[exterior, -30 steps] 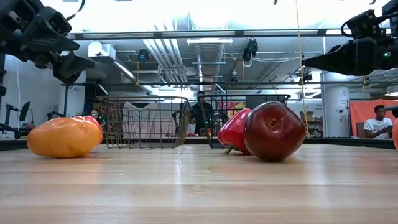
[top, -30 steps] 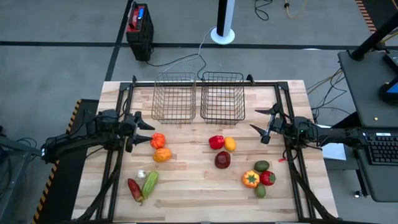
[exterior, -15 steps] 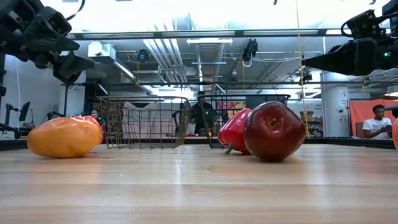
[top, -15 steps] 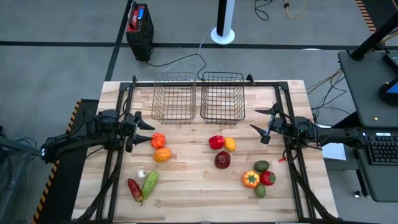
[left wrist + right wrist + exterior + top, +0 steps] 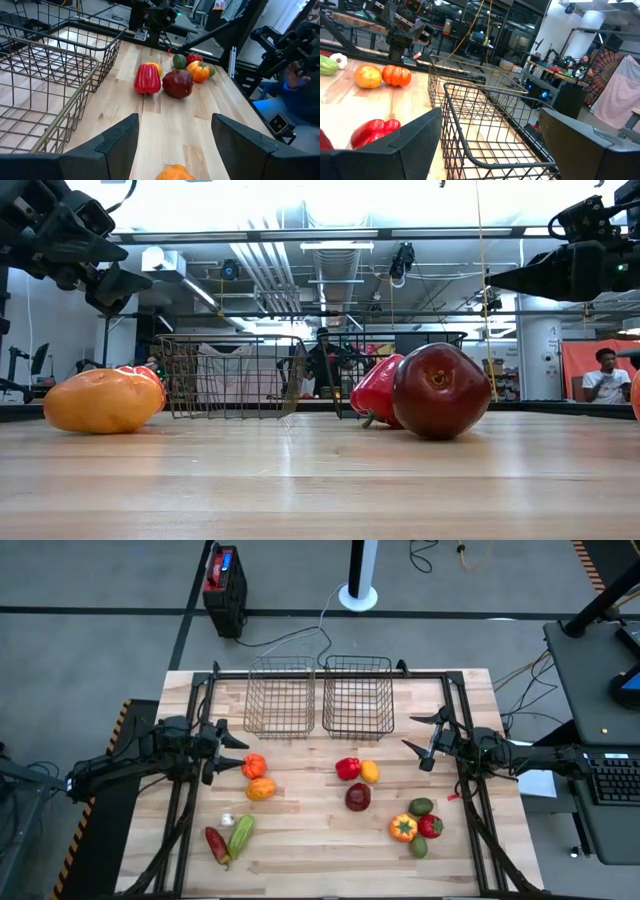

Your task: Sort produce into baskets

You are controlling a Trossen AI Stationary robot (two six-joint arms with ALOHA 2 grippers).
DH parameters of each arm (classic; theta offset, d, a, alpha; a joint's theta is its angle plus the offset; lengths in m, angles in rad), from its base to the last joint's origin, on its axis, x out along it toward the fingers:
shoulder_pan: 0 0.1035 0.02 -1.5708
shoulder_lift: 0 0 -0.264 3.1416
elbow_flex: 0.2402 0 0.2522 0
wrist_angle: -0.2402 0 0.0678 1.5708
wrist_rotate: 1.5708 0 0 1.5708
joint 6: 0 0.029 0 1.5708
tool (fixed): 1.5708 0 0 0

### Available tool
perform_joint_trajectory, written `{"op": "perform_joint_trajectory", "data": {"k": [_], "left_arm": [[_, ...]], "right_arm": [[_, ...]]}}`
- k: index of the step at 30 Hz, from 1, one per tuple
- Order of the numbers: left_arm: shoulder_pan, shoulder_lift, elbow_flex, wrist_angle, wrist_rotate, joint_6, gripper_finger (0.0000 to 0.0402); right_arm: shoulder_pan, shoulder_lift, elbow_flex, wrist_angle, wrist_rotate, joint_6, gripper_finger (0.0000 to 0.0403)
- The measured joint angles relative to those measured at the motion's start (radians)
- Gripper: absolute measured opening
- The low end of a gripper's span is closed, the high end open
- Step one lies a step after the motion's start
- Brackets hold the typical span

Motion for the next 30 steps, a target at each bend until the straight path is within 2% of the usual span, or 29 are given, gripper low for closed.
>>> {"op": "perform_joint_trajectory", "data": {"k": [22, 25, 30], "left_arm": [[0.000, 0.000, 0.000, 0.008, -0.002, 0.002, 0.0234], [0.000, 0.000, -0.011, 0.141, -0.015, -0.103, 0.0234], [-0.003, 0.004, -0.052, 0.515, -0.018, -0.311, 0.0234]], "right_arm": [[0.000, 0.000, 0.000, 0.000, 0.000, -0.011, 0.0325], [0.000, 0.000, 0.000, 0.000, 0.000, -0.003, 0.0325], [0.000, 0.000, 0.000, 0.000, -0.010, 0.047, 0.0325]]}}
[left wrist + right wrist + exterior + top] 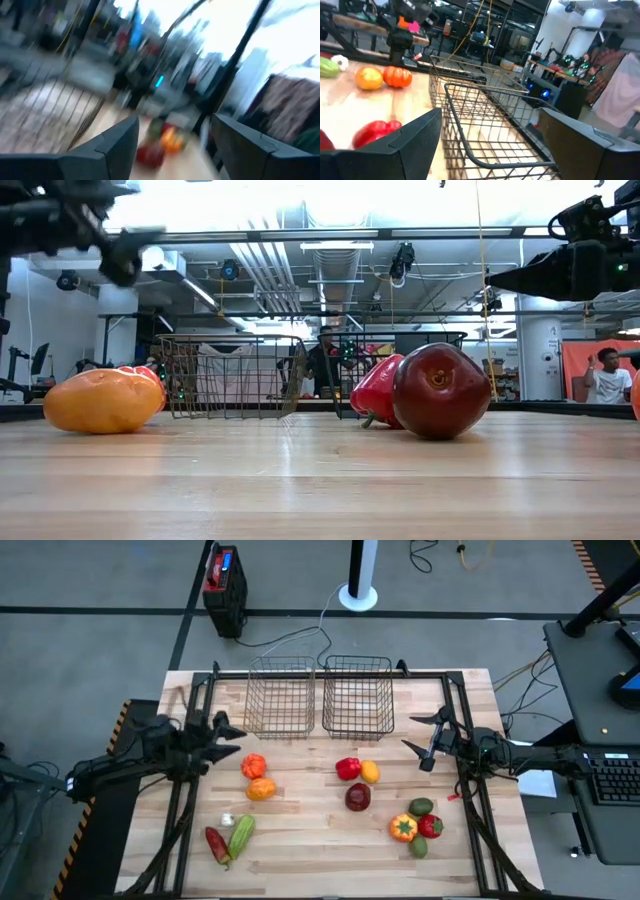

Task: Sort produce into baskets
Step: Put the brown potato into the black wire basket

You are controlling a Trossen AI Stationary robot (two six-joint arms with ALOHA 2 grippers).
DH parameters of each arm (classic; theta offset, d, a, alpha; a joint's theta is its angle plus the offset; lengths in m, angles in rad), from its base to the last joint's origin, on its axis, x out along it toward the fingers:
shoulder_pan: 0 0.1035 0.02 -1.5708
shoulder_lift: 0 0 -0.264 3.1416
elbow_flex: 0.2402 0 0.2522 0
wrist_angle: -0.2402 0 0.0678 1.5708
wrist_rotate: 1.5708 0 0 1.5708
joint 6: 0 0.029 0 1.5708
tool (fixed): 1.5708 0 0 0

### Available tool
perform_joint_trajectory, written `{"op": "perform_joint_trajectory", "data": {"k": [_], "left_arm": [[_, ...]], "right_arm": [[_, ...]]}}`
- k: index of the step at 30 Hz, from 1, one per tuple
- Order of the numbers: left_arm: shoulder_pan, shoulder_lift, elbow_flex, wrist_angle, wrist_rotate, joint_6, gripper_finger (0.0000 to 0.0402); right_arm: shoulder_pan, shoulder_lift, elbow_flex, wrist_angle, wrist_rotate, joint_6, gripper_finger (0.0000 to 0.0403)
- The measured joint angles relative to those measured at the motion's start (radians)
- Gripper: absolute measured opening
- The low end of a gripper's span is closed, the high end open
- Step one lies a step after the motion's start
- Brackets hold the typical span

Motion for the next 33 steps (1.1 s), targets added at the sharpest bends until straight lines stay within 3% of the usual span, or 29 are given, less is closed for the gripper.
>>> {"op": "perform_joint_trajectory", "data": {"k": [4, 7, 11, 14, 20, 24, 29, 33], "left_arm": [[-0.042, 0.055, -0.056, 0.303, 0.035, -0.014, 0.0234], [-0.099, 0.146, -0.071, 0.427, -0.014, -0.014, 0.0234], [-0.180, 0.317, -0.028, 0.459, -0.106, 0.031, 0.0234], [-0.202, 0.446, 0.046, 0.465, -0.109, 0.076, 0.0234], [-0.202, 0.651, 0.215, 0.457, -0.111, 0.075, 0.0234], [-0.201, 0.750, 0.358, 0.323, -0.085, 0.125, 0.0234], [-0.203, 0.840, 0.544, -0.053, -0.029, 0.177, 0.0234], [-0.219, 0.914, 0.639, -0.289, -0.034, 0.103, 0.0234]], "right_arm": [[0.000, 0.001, 0.000, 0.026, -0.055, 0.252, 0.0325], [0.000, 0.002, 0.000, 0.099, -0.066, 0.385, 0.0325], [0.002, 0.008, 0.009, 0.131, -0.078, 0.410, 0.0325], [0.001, 0.037, 0.049, 0.125, 0.000, 0.438, 0.0325], [0.002, 0.170, 0.200, -0.048, 0.027, 0.473, 0.0325], [0.002, 0.282, 0.331, -0.232, 0.034, 0.533, 0.0325], [0.002, 0.414, 0.498, -0.485, 0.034, 0.599, 0.0325], [0.002, 0.495, 0.610, -0.679, 0.017, 0.653, 0.0325]]}}
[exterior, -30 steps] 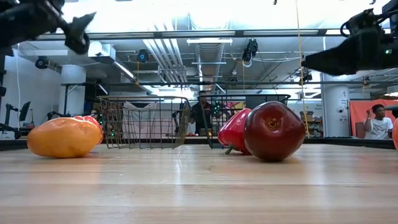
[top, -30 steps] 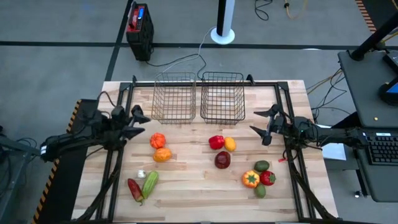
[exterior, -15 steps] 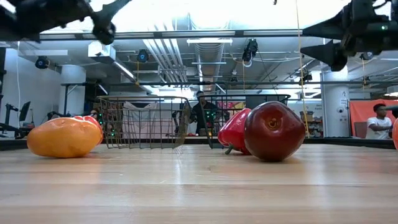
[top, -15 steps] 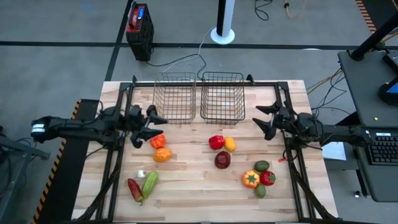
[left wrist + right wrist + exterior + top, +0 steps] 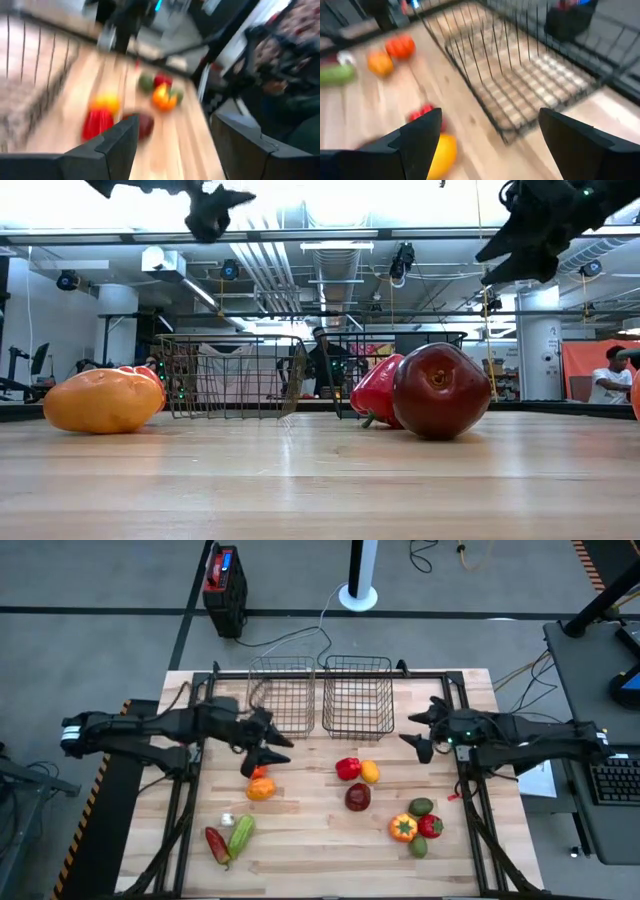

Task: Sort produce into baskets
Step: Put the brown potato into the black wire basket

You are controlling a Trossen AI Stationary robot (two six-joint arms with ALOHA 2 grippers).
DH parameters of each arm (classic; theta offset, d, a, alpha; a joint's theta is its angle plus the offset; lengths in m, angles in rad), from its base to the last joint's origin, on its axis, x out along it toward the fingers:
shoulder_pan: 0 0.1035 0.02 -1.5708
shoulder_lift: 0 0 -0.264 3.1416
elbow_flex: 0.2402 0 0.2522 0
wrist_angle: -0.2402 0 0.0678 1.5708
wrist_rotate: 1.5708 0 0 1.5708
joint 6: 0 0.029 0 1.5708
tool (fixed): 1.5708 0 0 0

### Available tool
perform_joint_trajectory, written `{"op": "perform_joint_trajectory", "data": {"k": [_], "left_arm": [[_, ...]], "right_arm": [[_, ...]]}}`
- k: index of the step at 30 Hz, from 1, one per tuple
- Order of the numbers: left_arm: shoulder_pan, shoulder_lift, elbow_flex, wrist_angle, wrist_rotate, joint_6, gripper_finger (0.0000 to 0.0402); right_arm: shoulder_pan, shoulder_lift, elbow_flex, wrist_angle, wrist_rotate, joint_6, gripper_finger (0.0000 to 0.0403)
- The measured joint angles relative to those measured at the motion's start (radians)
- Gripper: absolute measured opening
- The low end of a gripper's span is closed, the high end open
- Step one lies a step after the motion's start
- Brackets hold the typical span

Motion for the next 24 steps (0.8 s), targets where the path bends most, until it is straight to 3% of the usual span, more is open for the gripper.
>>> {"op": "perform_joint_trajectory", "data": {"k": [5, 10, 17, 24], "left_arm": [[-0.083, 0.070, 0.073, -0.321, 0.001, -0.116, 0.0234], [-0.230, 0.126, 0.105, -0.537, 0.000, -0.264, 0.0234], [-0.392, 0.218, 0.109, -0.578, 0.001, -0.400, 0.0234], [-0.406, 0.319, 0.139, -0.598, 0.004, -0.322, 0.0234]], "right_arm": [[0.000, 0.068, 0.092, -0.199, -0.002, 0.065, 0.0325], [0.000, 0.091, 0.105, -0.221, 0.000, 0.071, 0.0325], [0.000, 0.111, 0.100, -0.182, 0.009, 0.047, 0.0325], [0.000, 0.144, 0.098, -0.120, 0.009, 0.013, 0.0325]]}}
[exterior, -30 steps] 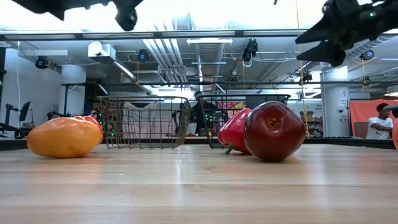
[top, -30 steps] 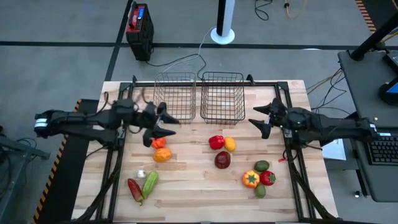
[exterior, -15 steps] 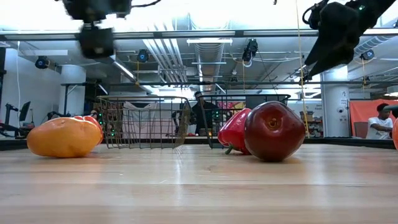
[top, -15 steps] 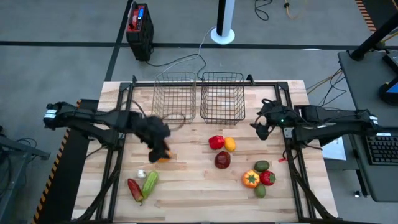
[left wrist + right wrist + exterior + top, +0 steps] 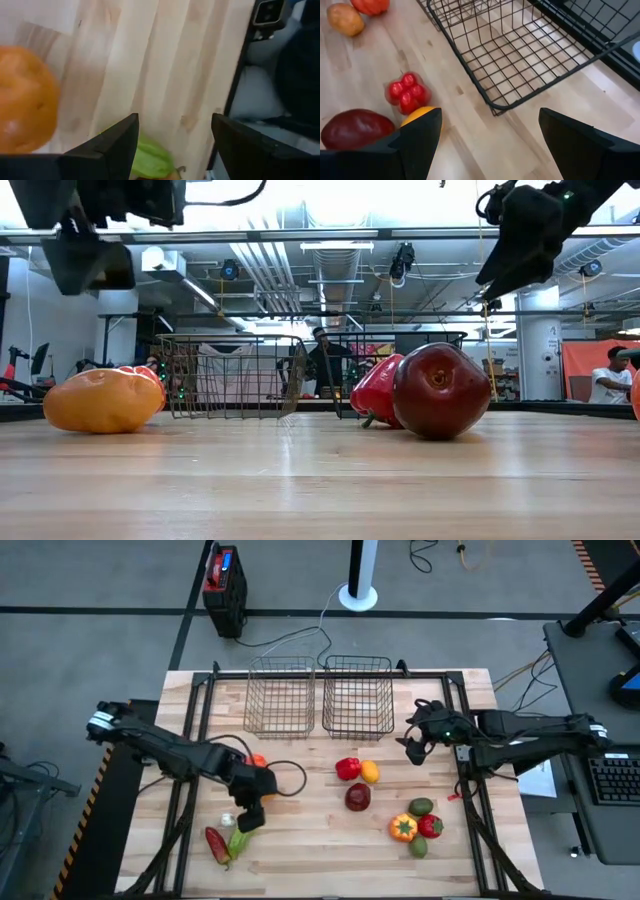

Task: Sort produce into baskets
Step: Put the brown potato into the black wire basket

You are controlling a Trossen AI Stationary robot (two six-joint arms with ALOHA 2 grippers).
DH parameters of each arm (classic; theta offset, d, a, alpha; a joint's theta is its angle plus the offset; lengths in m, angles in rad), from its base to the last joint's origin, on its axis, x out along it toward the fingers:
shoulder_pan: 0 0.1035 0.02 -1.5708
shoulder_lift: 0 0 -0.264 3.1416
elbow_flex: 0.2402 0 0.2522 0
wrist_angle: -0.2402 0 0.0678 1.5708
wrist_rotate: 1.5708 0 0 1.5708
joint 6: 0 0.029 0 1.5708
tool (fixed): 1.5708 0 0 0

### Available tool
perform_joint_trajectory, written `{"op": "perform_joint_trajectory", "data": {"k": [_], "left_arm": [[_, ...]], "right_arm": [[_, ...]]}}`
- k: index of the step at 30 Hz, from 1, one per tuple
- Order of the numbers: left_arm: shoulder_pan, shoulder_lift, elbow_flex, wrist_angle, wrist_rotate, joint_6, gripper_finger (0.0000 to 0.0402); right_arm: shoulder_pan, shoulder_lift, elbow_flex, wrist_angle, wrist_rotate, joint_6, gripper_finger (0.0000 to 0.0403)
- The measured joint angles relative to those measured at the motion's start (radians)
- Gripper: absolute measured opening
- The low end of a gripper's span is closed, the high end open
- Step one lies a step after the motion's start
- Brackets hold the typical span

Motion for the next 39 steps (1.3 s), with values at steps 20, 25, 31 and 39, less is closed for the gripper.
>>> {"op": "perform_joint_trajectory", "data": {"k": [20, 25, 31, 39], "left_arm": [[-0.032, 0.054, -0.001, -0.174, -0.367, 0.153, 0.0234], [-0.031, 0.054, -0.001, -0.175, -0.391, 0.143, 0.0234], [-0.032, 0.054, -0.002, -0.175, -0.391, 0.141, 0.0234], [-0.032, 0.054, -0.003, -0.172, -0.390, 0.159, 0.0234]], "right_arm": [[0.000, 0.064, 0.000, 0.018, 0.001, -0.052, 0.0325], [0.000, 0.064, 0.000, 0.022, 0.001, -0.060, 0.0325], [0.000, 0.064, 0.000, 0.022, 0.001, -0.062, 0.0325], [0.000, 0.064, 0.000, 0.022, 0.001, -0.061, 0.0325]]}}
